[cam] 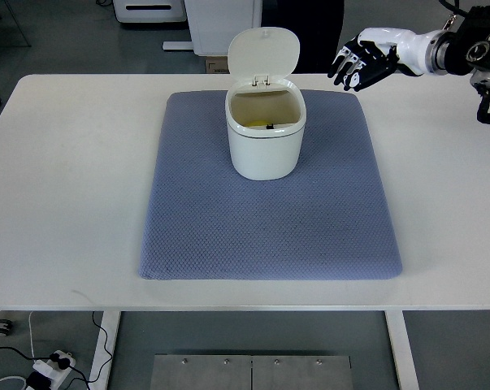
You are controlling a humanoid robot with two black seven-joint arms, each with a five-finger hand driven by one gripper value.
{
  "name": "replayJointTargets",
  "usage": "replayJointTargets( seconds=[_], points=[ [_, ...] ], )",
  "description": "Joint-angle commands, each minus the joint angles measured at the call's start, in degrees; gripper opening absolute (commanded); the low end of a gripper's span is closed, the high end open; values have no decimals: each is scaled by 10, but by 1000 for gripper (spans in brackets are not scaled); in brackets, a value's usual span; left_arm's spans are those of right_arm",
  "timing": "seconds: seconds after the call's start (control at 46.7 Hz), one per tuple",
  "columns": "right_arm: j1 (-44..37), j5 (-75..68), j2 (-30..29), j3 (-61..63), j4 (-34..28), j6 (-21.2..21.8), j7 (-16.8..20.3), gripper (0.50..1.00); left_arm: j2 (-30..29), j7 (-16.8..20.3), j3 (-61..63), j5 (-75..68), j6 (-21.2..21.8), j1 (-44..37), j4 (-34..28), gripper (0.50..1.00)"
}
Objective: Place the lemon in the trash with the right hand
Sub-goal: 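Withdraw the empty right hand up and away from the bin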
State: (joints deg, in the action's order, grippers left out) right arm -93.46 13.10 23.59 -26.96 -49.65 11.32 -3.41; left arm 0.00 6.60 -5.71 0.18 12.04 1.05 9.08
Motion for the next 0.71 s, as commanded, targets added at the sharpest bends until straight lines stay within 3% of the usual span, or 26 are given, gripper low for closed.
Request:
replayJointTargets(
  seconds=[0.0, 0.15, 0.236, 0.685],
  points=[
    [16, 0, 1, 21, 9, 0, 0, 677, 0, 0, 0, 0, 0, 0, 0, 1000],
    [51, 0, 3, 65, 42, 0, 0, 851, 0, 0, 0, 0, 0, 0, 1, 1000],
    [71, 0, 4, 93, 57, 0, 0, 981, 0, 0, 0, 0, 0, 0, 0, 1000],
    [176, -1, 22, 267, 76, 1, -1, 1000, 0, 0, 0, 0, 0, 0, 0, 1000]
  ],
)
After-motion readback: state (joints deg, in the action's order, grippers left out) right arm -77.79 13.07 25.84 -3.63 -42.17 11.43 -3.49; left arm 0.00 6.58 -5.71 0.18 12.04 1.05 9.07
